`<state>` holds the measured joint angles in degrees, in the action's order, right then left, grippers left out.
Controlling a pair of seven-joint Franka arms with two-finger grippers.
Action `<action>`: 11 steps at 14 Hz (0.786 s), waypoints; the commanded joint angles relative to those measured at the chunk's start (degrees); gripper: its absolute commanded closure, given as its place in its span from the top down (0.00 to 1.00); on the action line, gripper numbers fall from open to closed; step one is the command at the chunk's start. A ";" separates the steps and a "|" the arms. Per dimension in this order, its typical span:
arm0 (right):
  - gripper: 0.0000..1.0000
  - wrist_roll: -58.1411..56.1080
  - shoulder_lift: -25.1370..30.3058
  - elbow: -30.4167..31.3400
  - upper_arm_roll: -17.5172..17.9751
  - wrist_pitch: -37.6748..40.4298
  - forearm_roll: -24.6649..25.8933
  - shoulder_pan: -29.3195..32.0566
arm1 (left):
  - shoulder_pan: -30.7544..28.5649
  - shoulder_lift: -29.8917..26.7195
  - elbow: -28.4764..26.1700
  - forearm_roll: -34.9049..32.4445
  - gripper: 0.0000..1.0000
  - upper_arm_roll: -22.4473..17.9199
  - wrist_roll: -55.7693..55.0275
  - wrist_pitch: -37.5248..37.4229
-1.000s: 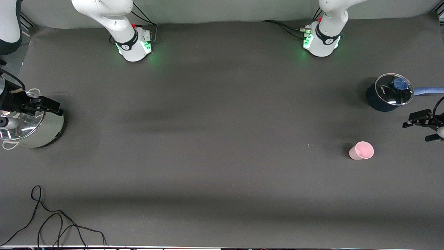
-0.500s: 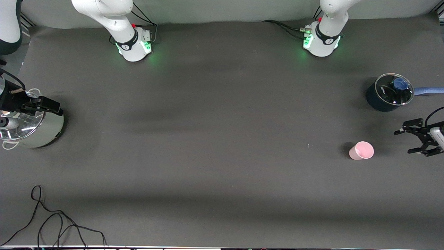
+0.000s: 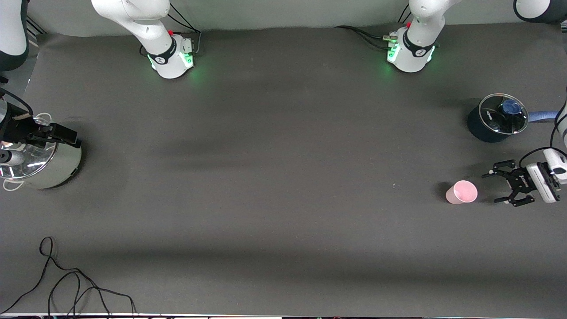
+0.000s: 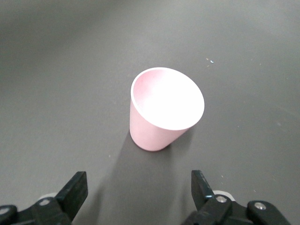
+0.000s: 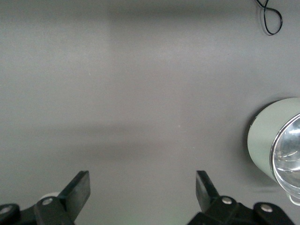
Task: Transfer pink cup from left to right arm
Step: 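Move the open left gripper down over the pink cup, then close the left gripper around the pink cup's rim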
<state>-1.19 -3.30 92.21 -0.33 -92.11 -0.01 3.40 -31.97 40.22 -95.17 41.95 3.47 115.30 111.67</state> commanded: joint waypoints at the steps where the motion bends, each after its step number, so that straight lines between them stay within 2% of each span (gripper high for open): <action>1: 1.00 -0.92 -0.48 -1.24 -0.55 0.88 0.36 -0.67 | -0.19 1.70 0.78 4.09 0.99 1.18 5.00 -1.19; 5: 1.00 -0.92 -0.48 -1.16 -0.55 0.88 0.36 -0.67 | -0.28 3.37 -0.28 6.21 0.99 2.68 9.49 -1.98; 11: 1.00 -0.92 -0.48 -1.16 -0.55 0.88 0.36 -0.67 | 0.42 4.25 -0.63 8.14 0.99 2.86 13.18 -3.22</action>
<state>-1.19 -3.33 92.21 -0.33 -92.11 -0.01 3.40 -31.89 44.40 -95.52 48.16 6.45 125.74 109.23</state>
